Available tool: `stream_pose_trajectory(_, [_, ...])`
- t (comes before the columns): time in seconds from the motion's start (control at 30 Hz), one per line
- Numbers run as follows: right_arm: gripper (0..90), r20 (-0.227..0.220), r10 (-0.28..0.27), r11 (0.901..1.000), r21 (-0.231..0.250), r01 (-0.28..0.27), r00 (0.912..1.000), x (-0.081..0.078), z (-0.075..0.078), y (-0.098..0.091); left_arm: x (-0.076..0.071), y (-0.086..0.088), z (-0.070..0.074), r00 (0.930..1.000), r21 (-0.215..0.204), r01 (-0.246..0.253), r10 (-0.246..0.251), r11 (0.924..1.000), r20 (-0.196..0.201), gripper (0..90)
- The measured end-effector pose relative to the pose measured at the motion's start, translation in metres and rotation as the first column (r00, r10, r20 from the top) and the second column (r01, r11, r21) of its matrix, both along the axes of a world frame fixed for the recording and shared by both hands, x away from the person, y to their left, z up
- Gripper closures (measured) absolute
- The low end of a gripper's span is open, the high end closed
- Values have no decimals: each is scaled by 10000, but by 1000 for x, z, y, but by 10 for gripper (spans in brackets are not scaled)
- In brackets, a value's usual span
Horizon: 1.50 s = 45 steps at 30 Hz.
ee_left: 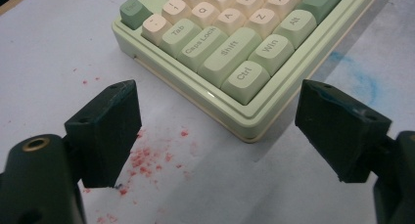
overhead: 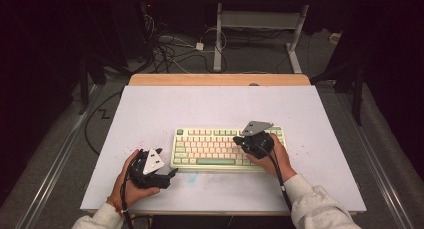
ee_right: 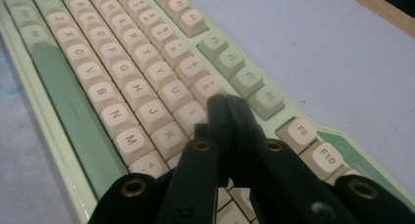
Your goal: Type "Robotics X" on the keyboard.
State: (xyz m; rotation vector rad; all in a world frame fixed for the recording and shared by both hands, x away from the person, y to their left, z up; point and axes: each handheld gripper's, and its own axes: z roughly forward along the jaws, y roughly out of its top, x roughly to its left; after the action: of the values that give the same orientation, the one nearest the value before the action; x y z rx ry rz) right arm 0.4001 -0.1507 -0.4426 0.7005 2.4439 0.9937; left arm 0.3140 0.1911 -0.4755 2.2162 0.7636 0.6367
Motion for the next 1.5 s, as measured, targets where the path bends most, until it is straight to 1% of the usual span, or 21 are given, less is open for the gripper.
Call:
stream_pose_trajectory(0.2, [900,-100,54,9995,-316,-57,9999,5,-7,8,2,-1,-1,10000,62,57,-57,10000,-57,162])
stream_pose_trajectory(0.23, [900,-100,54,9995,-316,-57,9999,5,-7,8,1,-1,-1,9998,9,38,-38,10000,-169,162])
stream_pose_trajectory(0.27, [900,-131,40,9996,-296,-44,9999,5,-7,8,1,-1,-1,9998,9,45,-45,10000,-173,162])
stream_pose_trajectory(0.3, [900,-95,95,9994,-319,-98,9999,6,-7,8,1,0,-1,10000,52,77,-77,10000,-60,162])
stream_pose_trajectory(0.37, [900,-153,79,9995,-318,-84,9999,6,-9,9,1,0,-1,9998,17,64,-64,10000,-179,162])
stream_pose_trajectory(0.43, [900,-150,119,9994,-337,-124,9998,6,-9,8,1,0,-1,9999,96,91,-90,9999,-104,162])
stream_pose_trajectory(0.5, [900,-307,42,9990,-439,-55,9995,5,-11,9,2,0,-1,9998,131,111,-109,9999,-141,162])
stream_pose_trajectory(0.53, [900,-269,88,9993,-354,-97,9996,4,-12,9,2,0,-1,9998,147,111,-109,9998,-142,162])
stream_pose_trajectory(0.63, [900,-157,106,9976,-685,-117,9998,1,-11,11,1,-1,-1,9999,105,97,-96,9999,-142,162])
stream_pose_trajectory(0.7, [900,-218,87,9984,-558,-99,9997,0,-9,10,1,-1,-1,9998,146,119,-117,9998,-142,162])
stream_pose_trajectory(0.77, [900,-119,66,9989,-457,-71,9999,-2,-7,8,2,-1,-1,9998,180,117,-114,9998,-151,162])
stream_pose_trajectory(0.83, [900,-9,56,9999,-133,-56,10000,-5,-2,6,2,-1,-2,9998,162,110,-107,9998,-185,163])
stream_pose_trajectory(0.87, [900,21,48,10000,-58,-48,10000,-5,-1,6,1,-1,-2,9996,153,80,-76,9999,-265,163])
stream_pose_trajectory(0.93, [900,47,99,9999,-23,-99,9999,-6,0,5,2,0,-1,9998,193,6,-3,9998,-189,171])
stream_pose_trajectory(1.03, [894,94,11,9996,272,-14,10000,-8,3,2,2,1,-1,9998,153,-45,48,9999,-192,179])
stream_pose_trajectory(1.1, [892,178,31,9993,373,-38,9998,-8,5,-1,2,0,-2,9998,260,-31,37,9997,-216,178])
stream_pose_trajectory(1.27, [881,243,53,9979,644,-68,9997,-10,12,-5,2,0,-2,9993,112,-23,27,9999,-375,178])
stream_pose_trajectory(1.33, [865,327,40,9969,780,-65,9995,-11,15,-7,2,0,-1,9996,152,20,-15,9999,-275,179])
stream_pose_trajectory(1.37, [849,390,6,9967,815,-38,9992,-12,17,-7,2,0,-2,9993,116,-4,8,9999,-362,180])
stream_pose_trajectory(1.47, [814,521,-119,9951,989,67,9986,-14,20,-8,2,0,-2,9993,117,-27,31,9999,-362,179])
stream_pose_trajectory(1.5, [780,610,-49,9955,945,-8,9981,-15,21,-9,2,0,-1,9997,169,-6,10,9999,-259,179])
